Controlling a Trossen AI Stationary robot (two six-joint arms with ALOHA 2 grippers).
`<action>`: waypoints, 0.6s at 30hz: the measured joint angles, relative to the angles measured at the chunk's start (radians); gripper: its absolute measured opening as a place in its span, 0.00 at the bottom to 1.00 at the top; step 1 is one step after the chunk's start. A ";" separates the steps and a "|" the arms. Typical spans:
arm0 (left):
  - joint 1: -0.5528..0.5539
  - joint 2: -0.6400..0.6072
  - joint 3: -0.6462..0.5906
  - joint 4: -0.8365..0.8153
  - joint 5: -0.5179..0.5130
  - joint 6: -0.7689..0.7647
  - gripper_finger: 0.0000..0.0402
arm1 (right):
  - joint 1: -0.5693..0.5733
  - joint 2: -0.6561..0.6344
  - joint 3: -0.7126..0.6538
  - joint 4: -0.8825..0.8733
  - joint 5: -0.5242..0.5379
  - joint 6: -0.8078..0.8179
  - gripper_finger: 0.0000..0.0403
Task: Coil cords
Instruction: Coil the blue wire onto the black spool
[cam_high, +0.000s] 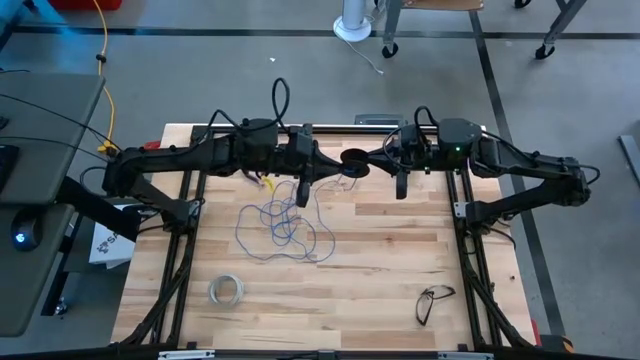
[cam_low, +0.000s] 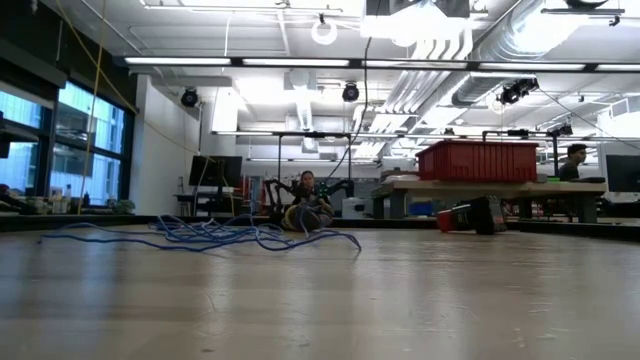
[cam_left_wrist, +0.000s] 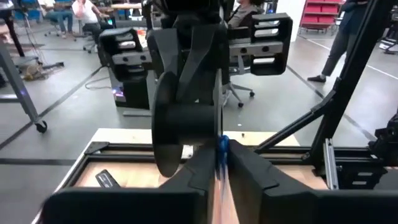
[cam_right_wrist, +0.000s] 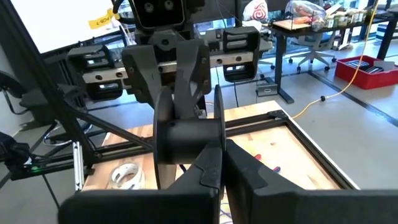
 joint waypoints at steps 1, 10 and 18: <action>0.001 0.000 0.000 0.004 0.002 -0.004 0.05 | 0.000 0.000 0.000 0.001 0.000 0.000 0.00; 0.003 0.000 0.000 0.014 0.011 0.008 0.03 | 0.000 0.000 0.000 0.004 -0.004 0.000 0.00; 0.008 0.000 0.000 0.014 0.023 -0.015 0.01 | 0.001 -0.001 0.000 0.003 0.012 0.008 0.00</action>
